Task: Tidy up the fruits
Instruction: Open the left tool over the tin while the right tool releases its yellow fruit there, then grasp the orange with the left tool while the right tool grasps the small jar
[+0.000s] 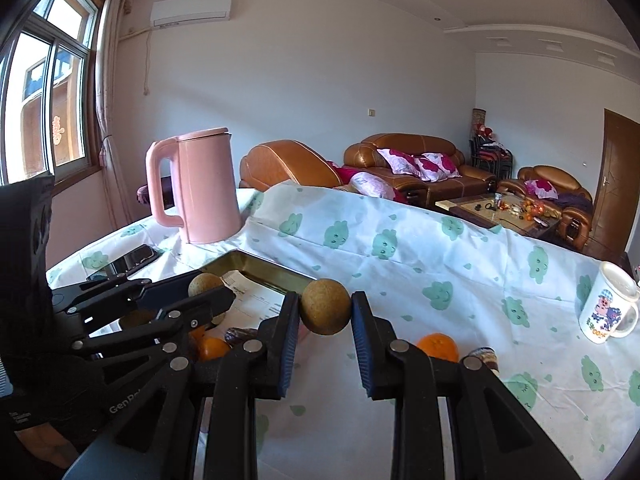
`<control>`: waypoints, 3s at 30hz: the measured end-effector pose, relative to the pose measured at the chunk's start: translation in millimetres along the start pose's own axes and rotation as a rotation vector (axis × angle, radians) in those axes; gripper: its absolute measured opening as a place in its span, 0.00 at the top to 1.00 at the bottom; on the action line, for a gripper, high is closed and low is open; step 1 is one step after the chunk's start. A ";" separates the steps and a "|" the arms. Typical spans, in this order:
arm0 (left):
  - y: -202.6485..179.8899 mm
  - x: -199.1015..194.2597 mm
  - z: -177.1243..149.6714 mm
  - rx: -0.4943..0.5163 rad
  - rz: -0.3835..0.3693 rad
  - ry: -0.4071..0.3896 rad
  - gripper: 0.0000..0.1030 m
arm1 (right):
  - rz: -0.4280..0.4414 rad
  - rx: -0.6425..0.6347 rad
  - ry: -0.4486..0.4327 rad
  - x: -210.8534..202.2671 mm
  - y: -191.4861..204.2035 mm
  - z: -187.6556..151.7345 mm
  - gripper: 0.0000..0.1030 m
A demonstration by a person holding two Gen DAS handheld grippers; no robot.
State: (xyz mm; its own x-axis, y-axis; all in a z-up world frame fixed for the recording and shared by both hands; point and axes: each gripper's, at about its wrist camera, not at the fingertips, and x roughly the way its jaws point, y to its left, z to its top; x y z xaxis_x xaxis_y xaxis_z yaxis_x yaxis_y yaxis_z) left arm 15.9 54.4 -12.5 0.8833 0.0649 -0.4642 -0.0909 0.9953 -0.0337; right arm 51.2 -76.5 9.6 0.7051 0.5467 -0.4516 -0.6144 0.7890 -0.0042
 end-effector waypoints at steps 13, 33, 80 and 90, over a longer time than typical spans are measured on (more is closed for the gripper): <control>52.2 9.8 -14.4 -0.030 0.118 0.082 0.74 | 0.121 -0.045 0.053 39.3 54.3 0.7 0.73; 64.2 24.7 -36.0 -0.007 0.147 0.181 0.72 | 0.187 -0.044 0.215 68.9 64.0 -35.5 0.73; -97.0 94.5 14.6 0.085 -0.044 0.202 0.03 | -0.210 0.348 0.357 71.1 -170.9 -61.3 0.65; -125.8 122.0 12.7 0.103 -0.152 0.287 0.10 | -0.351 0.441 0.201 19.6 -185.3 -66.8 0.65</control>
State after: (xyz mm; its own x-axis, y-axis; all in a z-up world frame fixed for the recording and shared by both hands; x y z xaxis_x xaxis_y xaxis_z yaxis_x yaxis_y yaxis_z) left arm 141.0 -61.9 -53.7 0.7162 -0.0927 -0.6918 0.0915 0.9951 -0.0386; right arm 155.2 -230.7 -58.1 0.7319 0.2024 -0.6507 -0.1212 0.9783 0.1680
